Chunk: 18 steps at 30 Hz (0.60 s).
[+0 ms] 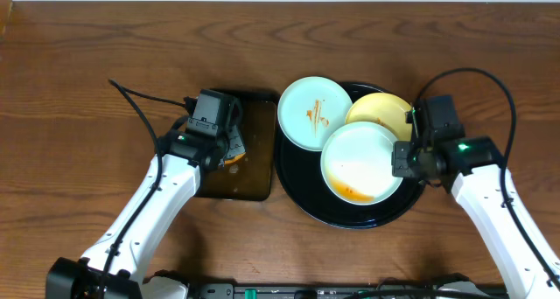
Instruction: Clean dirty plates on tray and stack at the side
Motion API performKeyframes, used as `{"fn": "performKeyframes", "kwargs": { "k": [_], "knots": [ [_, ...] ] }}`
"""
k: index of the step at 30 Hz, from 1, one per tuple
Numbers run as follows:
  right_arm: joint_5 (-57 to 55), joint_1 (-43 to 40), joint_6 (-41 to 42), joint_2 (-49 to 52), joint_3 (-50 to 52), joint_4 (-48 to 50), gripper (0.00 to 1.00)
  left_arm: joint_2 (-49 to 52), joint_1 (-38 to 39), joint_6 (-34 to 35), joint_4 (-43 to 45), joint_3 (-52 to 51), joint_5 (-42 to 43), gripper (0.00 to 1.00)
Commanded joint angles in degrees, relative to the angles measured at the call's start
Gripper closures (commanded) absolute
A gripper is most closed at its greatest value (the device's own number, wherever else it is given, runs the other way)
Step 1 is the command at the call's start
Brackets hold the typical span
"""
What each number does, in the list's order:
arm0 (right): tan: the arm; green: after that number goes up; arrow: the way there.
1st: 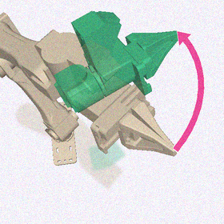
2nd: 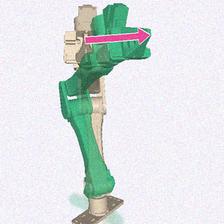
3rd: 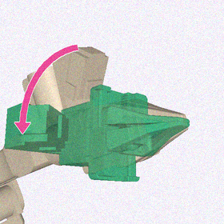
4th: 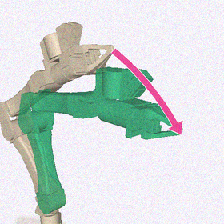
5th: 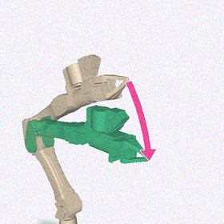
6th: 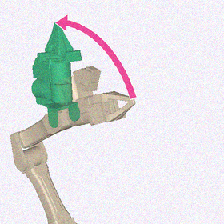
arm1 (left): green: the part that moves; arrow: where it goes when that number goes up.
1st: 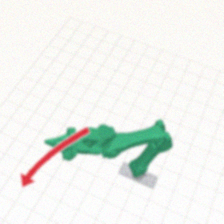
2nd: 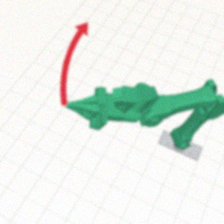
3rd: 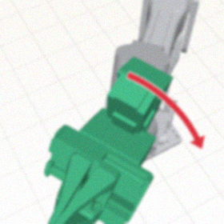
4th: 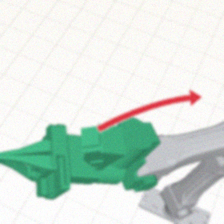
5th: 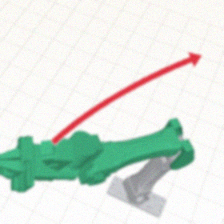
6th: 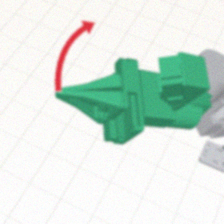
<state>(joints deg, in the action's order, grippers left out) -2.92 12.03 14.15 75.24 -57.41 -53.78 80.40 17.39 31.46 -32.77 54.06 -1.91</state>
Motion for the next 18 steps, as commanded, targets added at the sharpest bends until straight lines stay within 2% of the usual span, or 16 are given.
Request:
{"fn": "performKeyframes", "kwargs": {
  "k": [1,6,12,15,18],
  "knots": [
    [-2.2,0.3,-5.7,-0.7,-3.4,-1.5,0.99,0.1,-0.2,-0.4,0.0,-0.3,-1.1,0.92],
    [-5.7,1.5,-5.4,-0.7,-5.6,-1.9,0.99,0.1,-0.2,-0.4,0.1,-0.3,-1.2,0.92],
    [1.8,1.0,-5.1,-0.6,-5.5,-6.1,0.96,0.1,-0.2,-0.4,0.0,-0.3,-1.1,0.92],
    [2.1,-0.1,-4.7,-0.6,-4.9,-9.2,0.76,0.1,-0.2,-0.4,0.0,-0.3,-1.2,0.92],
    [3.5,-1.9,-4.1,-0.6,-2.9,-9.7,0.72,0.1,-0.2,-0.4,0.0,-0.3,-1.2,0.92]
  ]
}}
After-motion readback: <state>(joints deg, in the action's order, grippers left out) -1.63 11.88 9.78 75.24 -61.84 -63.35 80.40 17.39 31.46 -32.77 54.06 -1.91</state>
